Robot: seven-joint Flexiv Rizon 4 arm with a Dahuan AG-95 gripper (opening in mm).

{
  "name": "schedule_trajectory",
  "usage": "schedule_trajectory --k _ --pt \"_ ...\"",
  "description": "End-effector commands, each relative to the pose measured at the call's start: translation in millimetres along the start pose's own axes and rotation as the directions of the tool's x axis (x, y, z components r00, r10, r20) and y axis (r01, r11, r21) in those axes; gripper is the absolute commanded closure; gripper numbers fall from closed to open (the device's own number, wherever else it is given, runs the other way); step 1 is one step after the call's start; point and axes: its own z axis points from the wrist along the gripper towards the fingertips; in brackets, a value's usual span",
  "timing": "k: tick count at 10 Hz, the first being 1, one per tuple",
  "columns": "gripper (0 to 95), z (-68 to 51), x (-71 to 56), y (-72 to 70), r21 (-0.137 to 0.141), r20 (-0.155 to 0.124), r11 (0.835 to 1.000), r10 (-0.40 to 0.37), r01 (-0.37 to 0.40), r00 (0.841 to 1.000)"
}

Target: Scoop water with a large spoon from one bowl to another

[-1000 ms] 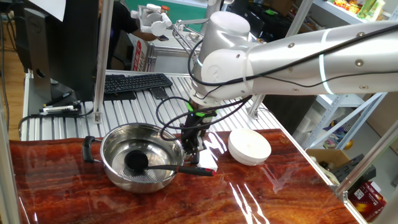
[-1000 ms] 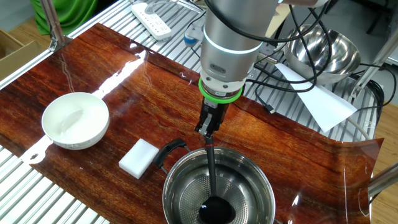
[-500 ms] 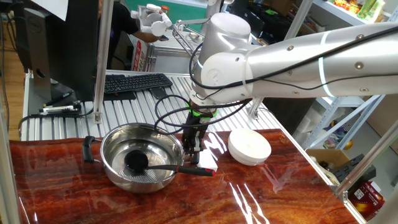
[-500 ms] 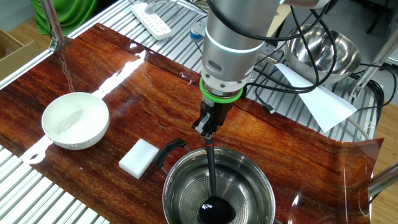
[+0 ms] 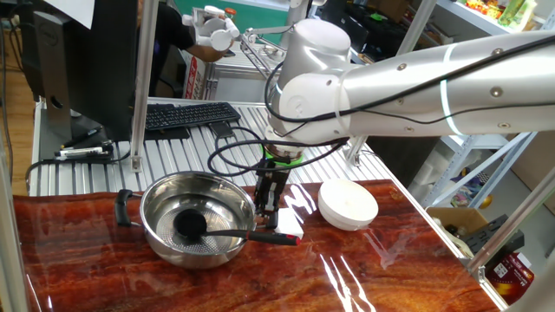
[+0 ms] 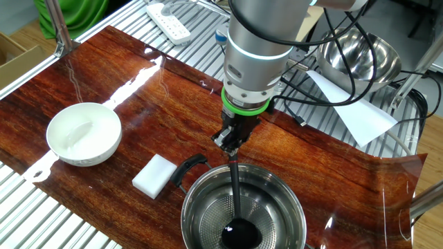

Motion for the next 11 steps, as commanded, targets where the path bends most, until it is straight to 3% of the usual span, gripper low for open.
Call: schedule_trajectory --k 1,4,11 --pt "95.0 4.4 1.3 0.1 -0.004 -0.002 0.996 0.084 -0.084 0.996" --pt "95.0 9.7 2.0 -3.8 -0.011 0.001 0.990 0.138 -0.138 0.990" --pt "95.0 11.8 1.8 -9.2 -0.039 -0.034 0.969 0.244 -0.245 0.969"
